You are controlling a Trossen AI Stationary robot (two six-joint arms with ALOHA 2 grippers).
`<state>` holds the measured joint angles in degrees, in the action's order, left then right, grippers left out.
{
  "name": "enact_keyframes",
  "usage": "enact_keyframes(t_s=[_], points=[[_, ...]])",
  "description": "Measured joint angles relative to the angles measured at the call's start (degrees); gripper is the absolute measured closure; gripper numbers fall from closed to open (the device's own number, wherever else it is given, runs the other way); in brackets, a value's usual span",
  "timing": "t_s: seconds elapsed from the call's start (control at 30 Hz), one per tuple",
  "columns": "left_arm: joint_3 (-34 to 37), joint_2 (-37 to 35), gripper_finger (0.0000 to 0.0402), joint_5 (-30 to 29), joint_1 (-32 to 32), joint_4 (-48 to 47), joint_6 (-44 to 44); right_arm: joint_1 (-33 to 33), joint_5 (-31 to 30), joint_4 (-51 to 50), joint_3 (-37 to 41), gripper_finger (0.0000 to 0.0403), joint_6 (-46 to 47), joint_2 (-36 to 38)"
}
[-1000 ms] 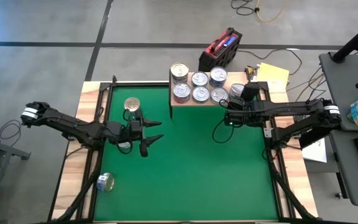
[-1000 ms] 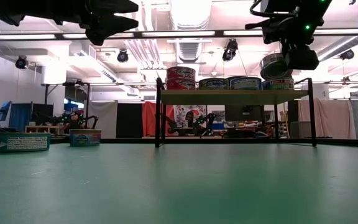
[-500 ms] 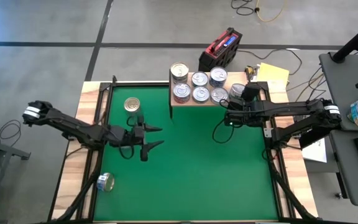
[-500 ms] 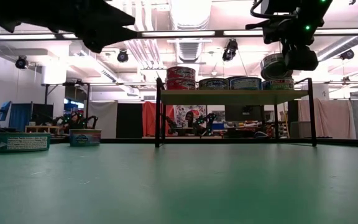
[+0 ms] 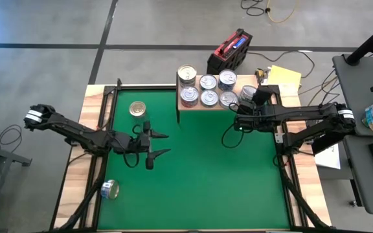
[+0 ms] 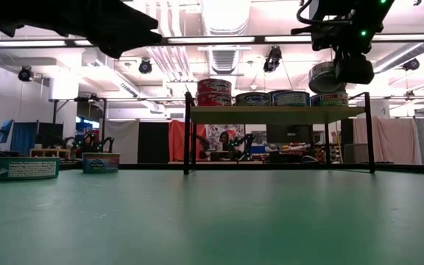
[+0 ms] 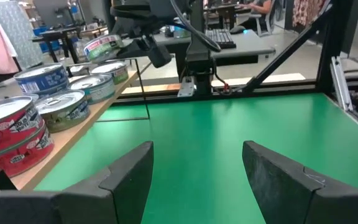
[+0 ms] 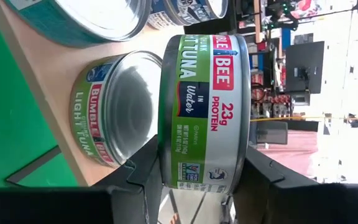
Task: Stack canned seafood by type on shelf
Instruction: Stack the green tuna can on top of the other green tuna can on the shelf
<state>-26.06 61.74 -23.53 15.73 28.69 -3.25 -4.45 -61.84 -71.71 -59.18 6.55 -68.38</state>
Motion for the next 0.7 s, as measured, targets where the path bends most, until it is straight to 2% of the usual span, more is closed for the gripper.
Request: enact_keyframes(t_s=[0.7], points=[[0.0,0.0,0.0171,0.0,0.0,-1.1,-0.8,0.0,0.4,-1.4,0.5,0.0271,0.3,0.0]])
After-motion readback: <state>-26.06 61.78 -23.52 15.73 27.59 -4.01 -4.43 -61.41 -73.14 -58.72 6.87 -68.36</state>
